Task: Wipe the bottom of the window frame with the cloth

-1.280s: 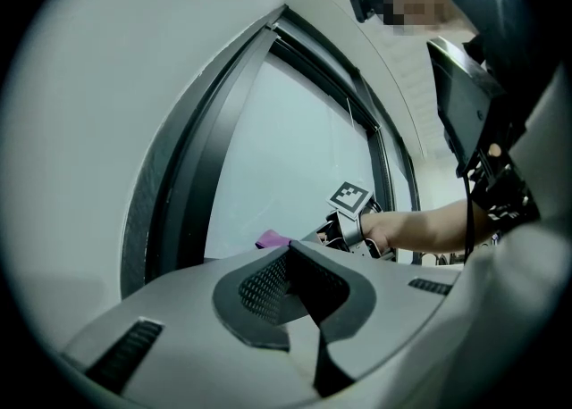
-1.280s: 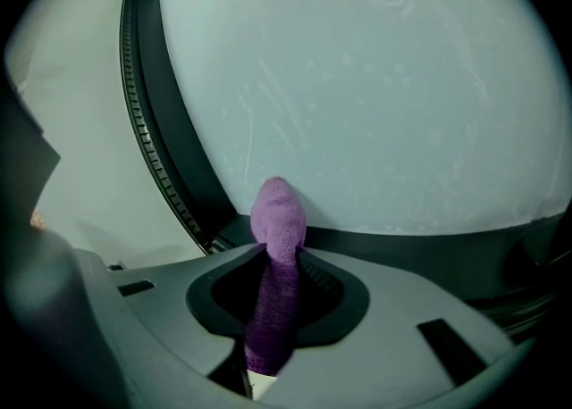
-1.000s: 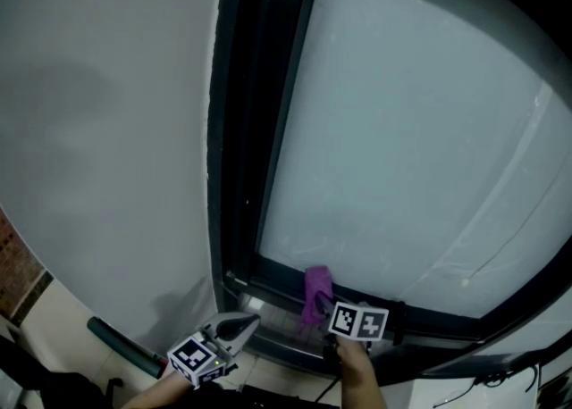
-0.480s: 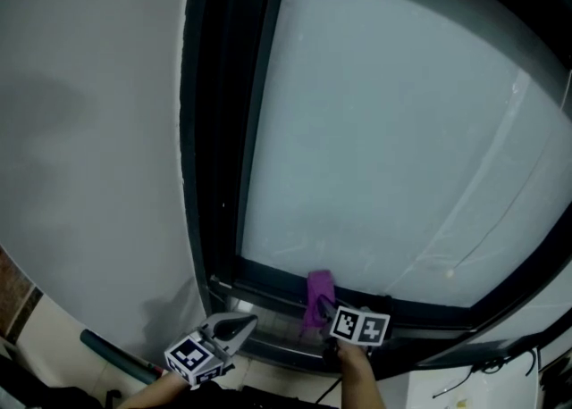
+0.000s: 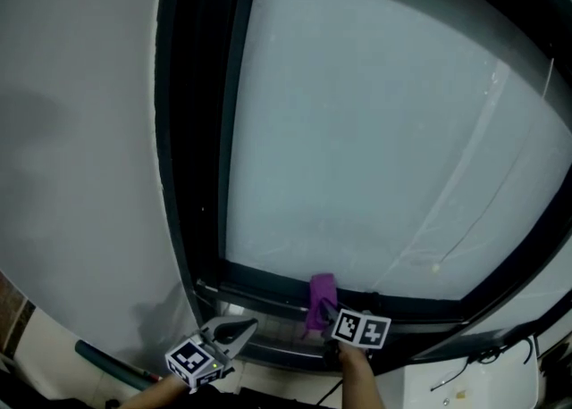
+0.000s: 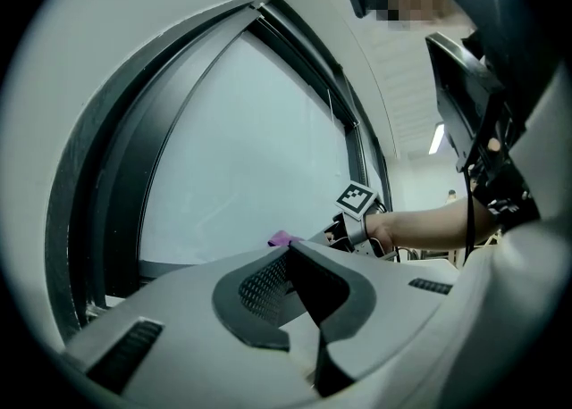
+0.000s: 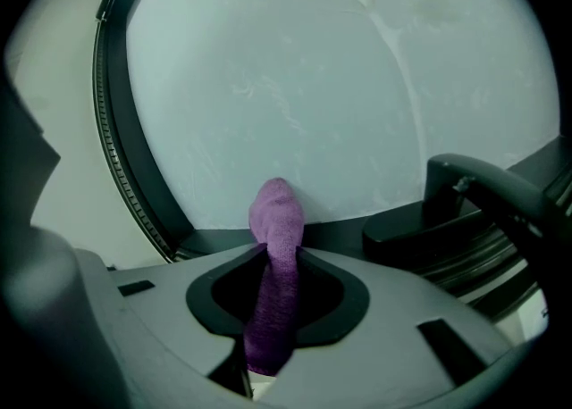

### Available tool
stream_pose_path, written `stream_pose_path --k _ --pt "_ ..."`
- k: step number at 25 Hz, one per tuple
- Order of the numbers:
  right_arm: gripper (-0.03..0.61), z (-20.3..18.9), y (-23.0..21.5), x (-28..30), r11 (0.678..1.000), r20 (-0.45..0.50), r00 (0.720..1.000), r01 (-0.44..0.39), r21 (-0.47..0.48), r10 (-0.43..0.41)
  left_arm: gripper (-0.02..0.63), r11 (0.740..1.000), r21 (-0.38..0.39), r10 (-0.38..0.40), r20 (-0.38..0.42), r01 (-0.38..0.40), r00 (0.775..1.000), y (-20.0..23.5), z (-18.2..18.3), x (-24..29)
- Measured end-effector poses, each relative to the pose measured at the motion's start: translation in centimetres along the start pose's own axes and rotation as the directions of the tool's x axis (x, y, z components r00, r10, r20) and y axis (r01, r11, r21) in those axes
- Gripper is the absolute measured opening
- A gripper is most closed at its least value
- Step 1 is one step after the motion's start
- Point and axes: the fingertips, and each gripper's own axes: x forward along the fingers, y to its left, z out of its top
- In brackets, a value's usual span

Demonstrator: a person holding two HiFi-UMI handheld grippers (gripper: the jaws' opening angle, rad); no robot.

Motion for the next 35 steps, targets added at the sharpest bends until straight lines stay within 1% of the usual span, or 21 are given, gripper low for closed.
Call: stream_pose_path --k 9,15,19,21,26,31,35 --pt "0.087 0.0 -1.5 -0.9 0.999 0.033 0.999 0.024 0.043 -0.026 0.005 1.000 -0.007 -0.024 -0.015 0.024 1.000 -0.7 -0.7 1.2" --pt "0.087 -0.3 -2.6 -1.9 0.994 0.088 0.995 0.033 0.105 -0.043 0.005 0.999 -0.004 -0.045 -0.021 0.045 0.999 -1.2 -0.6 2.0" --pt "0.087 -0.5 -2.8 -2.2 0.991 0.123 0.990 0.054 0.119 -0.068 0.005 0.998 -0.005 -0.059 -0.023 0.059 0.998 -1.5 -0.7 2.4" --pt "0.087 -0.3 -3.0 -2.4 0.988 0.152 0.984 0.067 0.137 -0.088 0.005 0.998 -0.008 -0.061 -0.024 0.061 0.998 -1.4 -0.8 2.5" --pt "0.087 0.3 -3.2 -3.3 0.971 0.229 0.965 0.073 0.226 -0.126 0.005 0.998 -0.020 -0.060 -0.034 0.060 0.998 -1.4 -1.1 2.4" --pt "0.087 0.3 -3.7 -3.6 0.959 0.262 0.951 0.091 0.267 -0.163 0.005 0.998 -0.018 -0.067 -0.024 0.066 0.997 -1.4 -1.0 2.6" --pt "0.087 0.4 -4.7 -4.9 0.942 0.322 0.924 0.100 0.321 -0.208 0.005 0.997 -0.016 -0.075 -0.031 0.075 0.997 -1.3 -1.1 2.7"
